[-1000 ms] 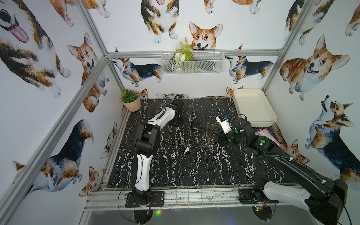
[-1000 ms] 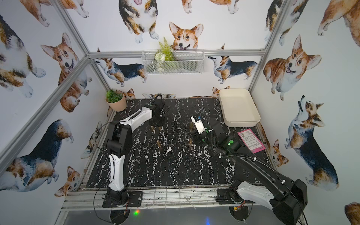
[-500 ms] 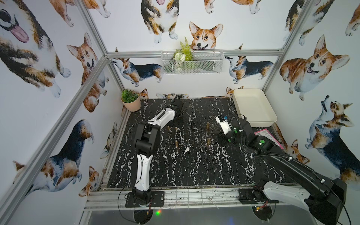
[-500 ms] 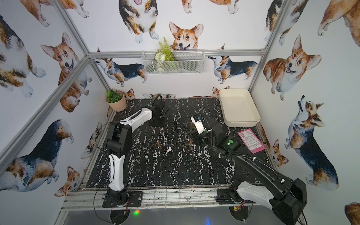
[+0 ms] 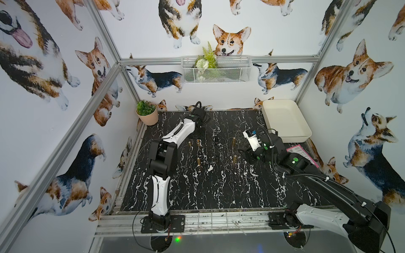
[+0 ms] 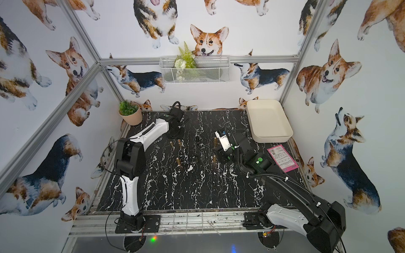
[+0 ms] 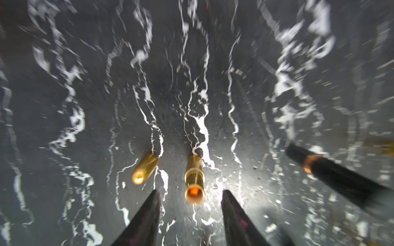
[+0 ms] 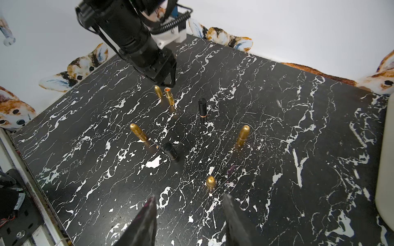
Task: Open the lipstick cap
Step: Place the lipstick at the center of the board, then pick up the lipstick at the center of the board.
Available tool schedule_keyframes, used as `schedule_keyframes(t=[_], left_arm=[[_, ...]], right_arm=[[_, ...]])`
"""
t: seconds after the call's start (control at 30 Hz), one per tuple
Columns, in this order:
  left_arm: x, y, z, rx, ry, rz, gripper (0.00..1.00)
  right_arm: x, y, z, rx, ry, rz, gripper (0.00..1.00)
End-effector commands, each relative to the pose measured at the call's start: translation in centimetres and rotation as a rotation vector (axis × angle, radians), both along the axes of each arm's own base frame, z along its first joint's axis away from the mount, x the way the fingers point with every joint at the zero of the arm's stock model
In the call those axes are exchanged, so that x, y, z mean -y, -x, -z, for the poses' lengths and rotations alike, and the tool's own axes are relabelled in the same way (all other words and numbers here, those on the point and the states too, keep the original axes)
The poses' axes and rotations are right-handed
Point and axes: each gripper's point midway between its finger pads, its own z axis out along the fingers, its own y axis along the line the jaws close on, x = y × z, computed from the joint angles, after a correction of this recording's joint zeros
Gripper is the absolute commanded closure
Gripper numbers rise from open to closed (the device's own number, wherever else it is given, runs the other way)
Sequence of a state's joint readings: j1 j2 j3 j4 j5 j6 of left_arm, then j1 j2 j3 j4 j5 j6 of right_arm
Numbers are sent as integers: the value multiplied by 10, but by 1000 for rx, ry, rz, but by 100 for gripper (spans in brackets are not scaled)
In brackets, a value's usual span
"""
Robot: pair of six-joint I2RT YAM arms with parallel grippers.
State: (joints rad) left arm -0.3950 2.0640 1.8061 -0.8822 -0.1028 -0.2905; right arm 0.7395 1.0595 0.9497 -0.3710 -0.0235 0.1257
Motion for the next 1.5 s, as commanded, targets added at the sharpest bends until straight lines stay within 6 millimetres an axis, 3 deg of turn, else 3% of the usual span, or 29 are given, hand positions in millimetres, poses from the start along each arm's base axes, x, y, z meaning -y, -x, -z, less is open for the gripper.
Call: schedule_keyframes(t=[0.0, 0.1, 0.3, 0.47, 0.93, 1.47], left_arm=[[19, 13, -40, -33, 92, 69, 47], [45, 26, -51, -94, 161, 137, 48], [90, 43, -47, -137, 165, 243, 48], [109, 44, -36, -145, 164, 253, 48], [114, 31, 0, -161, 68, 240, 47], [121, 13, 23, -155, 49, 237, 52]], right_arm=[[-1, -3, -9, 23, -21, 11, 48], [2, -5, -4, 10, -19, 32, 47], [15, -2, 0, -19, -19, 72, 48], [27, 5, -6, 1, -26, 97, 47], [30, 7, -4, 0, 1, 91, 47], [29, 3, 0, 8, 36, 84, 47]])
